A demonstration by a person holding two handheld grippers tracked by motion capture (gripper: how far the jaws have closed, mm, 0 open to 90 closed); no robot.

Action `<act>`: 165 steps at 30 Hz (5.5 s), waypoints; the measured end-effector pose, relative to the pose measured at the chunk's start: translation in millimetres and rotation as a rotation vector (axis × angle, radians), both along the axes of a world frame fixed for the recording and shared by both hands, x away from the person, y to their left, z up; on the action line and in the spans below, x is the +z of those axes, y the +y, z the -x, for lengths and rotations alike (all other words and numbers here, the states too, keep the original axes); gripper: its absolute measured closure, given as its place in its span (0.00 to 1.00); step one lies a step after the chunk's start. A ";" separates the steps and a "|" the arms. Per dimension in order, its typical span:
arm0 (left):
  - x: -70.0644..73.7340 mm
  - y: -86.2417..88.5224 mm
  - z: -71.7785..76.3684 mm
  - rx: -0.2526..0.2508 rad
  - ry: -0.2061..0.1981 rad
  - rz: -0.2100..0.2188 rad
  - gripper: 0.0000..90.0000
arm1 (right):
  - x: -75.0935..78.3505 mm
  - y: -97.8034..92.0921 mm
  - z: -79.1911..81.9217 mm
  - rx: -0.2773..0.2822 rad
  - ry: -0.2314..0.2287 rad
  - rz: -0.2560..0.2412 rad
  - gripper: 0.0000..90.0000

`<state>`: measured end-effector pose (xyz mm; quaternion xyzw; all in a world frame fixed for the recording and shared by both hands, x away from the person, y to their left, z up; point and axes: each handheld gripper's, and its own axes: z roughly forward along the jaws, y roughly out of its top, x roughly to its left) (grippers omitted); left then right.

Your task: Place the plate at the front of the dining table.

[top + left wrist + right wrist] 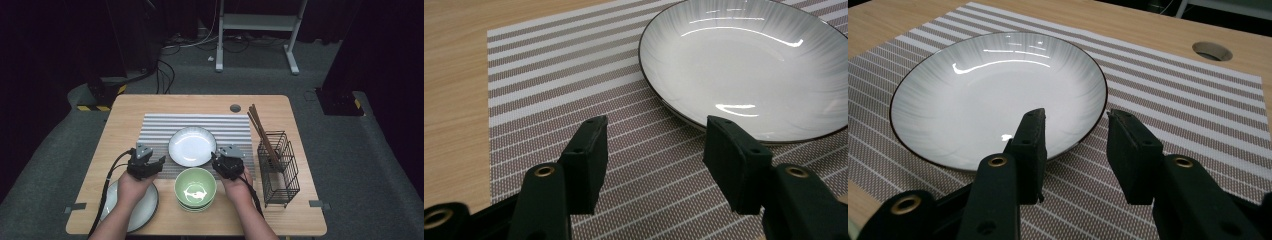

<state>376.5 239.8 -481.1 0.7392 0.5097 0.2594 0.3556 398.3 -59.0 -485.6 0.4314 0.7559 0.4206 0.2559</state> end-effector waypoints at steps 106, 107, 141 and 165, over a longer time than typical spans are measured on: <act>39.6 -38.2 1.5 -0.245 0.668 -0.239 0.46 | -33.4 -51.2 67.1 -0.001 0.144 0.008 0.55; 39.9 -38.2 0.9 -0.247 0.670 -0.239 0.47 | -33.6 -51.2 67.0 -0.001 0.144 0.011 0.55; 76.8 -30.7 -4.6 -0.294 0.764 -0.040 0.47 | -37.9 -47.3 68.5 0.001 0.166 0.076 0.48; 99.0 -48.1 -6.3 -0.360 0.765 0.039 0.47 | -33.9 -48.2 72.6 0.016 0.149 0.054 0.49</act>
